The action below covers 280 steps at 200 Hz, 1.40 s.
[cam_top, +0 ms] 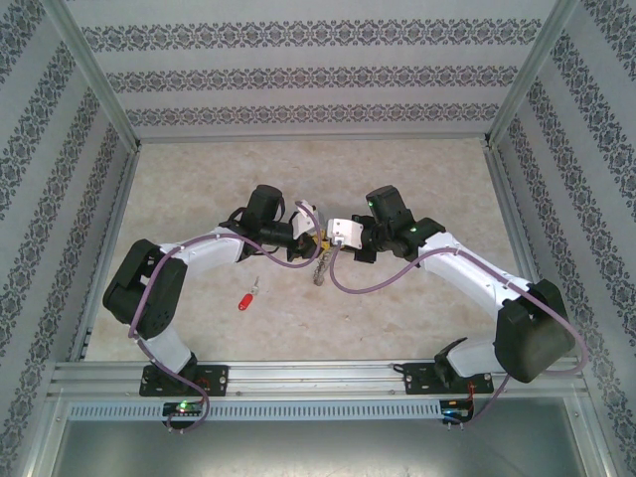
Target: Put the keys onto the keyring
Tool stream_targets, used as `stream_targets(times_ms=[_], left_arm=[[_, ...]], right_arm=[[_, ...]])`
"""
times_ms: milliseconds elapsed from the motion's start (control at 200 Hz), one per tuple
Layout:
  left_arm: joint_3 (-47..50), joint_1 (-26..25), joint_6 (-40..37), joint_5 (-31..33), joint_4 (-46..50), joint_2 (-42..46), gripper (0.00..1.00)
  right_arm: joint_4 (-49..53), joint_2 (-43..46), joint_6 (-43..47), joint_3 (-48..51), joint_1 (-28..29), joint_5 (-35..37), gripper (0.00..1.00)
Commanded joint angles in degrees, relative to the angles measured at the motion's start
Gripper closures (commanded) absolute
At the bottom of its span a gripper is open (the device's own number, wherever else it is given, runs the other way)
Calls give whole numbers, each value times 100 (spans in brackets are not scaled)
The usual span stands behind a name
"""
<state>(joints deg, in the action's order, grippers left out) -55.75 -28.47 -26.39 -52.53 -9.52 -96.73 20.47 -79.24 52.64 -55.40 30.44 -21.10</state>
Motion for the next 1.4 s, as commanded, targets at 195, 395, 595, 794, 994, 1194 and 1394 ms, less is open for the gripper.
stream_targets(times_ms=[195, 395, 595, 794, 994, 1194, 1394], left_arm=[[-271, -151, -168, -485, -404, 5, 71], [-357, -176, -256, -506, -258, -65, 76], [-464, -190, -386, -384, 67, -149, 75], [-480, -221, -603, -130, 258, -165, 70], [-525, -236, -647, -251, 266, -258, 70], [-494, -246, -687, -406, 247, -311, 72], [-488, -231, -764, -416, 337, -323, 74]], right_arm=[[16, -19, -57, -23, -29, -201, 100], [17, -29, -63, -32, -29, -192, 100], [27, -1, -70, -30, -29, -184, 100], [32, -21, -83, -46, -27, -209, 100], [36, -33, -79, -35, -31, -193, 100], [-16, -72, -96, -27, -29, -166, 100], [-54, -100, -107, -44, -27, -157, 100]])
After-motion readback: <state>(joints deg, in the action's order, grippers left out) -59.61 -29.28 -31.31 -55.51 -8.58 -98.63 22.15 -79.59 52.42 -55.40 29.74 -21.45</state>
